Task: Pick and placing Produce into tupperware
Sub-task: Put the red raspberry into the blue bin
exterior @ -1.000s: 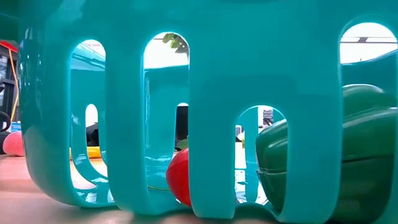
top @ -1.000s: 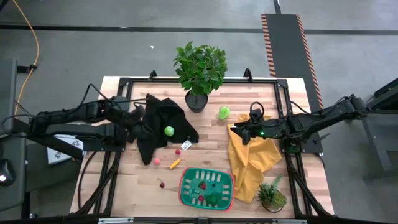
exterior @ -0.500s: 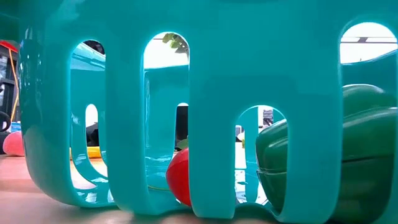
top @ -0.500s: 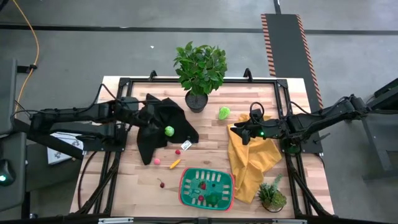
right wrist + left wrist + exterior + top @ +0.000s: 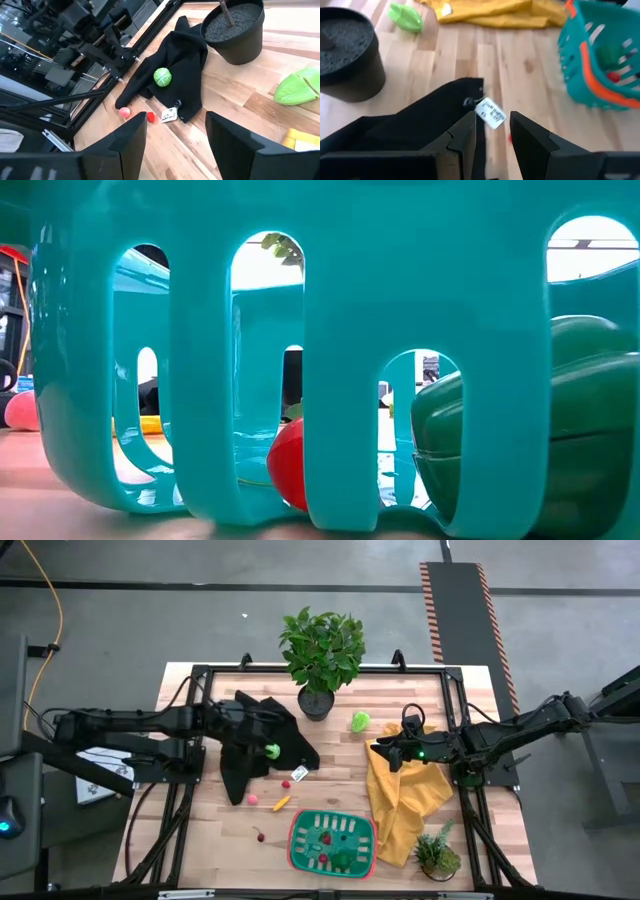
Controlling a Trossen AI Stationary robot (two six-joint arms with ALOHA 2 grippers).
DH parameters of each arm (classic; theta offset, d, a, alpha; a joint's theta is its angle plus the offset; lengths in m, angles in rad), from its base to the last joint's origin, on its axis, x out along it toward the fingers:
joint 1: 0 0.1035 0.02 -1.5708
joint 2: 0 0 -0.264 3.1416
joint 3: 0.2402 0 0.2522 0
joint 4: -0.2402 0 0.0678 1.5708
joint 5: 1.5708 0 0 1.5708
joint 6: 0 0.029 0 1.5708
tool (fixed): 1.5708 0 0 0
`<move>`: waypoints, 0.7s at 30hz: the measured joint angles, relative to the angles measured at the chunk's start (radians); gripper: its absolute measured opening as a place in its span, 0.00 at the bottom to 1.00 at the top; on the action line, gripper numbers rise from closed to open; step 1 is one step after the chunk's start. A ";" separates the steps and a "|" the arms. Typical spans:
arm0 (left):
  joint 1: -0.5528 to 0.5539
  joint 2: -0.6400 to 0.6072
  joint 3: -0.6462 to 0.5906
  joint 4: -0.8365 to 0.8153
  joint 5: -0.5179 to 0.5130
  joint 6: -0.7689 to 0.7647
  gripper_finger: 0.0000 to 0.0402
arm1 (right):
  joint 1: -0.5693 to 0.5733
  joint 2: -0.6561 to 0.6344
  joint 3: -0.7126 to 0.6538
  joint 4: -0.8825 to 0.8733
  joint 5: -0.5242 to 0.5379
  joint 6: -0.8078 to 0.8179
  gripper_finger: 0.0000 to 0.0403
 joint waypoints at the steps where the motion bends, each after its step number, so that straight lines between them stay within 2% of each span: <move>1: 0.000 0.011 0.000 0.000 -0.011 0.011 0.28 | 0.000 0.000 0.000 0.000 0.000 0.004 0.48; 7: 0.000 0.070 0.000 -0.005 -0.034 0.043 0.28 | 0.000 0.000 0.000 -0.002 0.000 0.015 0.48; 12: 0.000 0.109 0.000 -0.005 0.015 0.094 0.28 | 0.000 0.000 0.000 -0.024 0.014 0.015 0.48; 21: 0.000 0.180 0.001 -0.005 0.028 0.195 0.28 | 0.000 0.000 -0.003 -0.036 0.026 0.016 0.48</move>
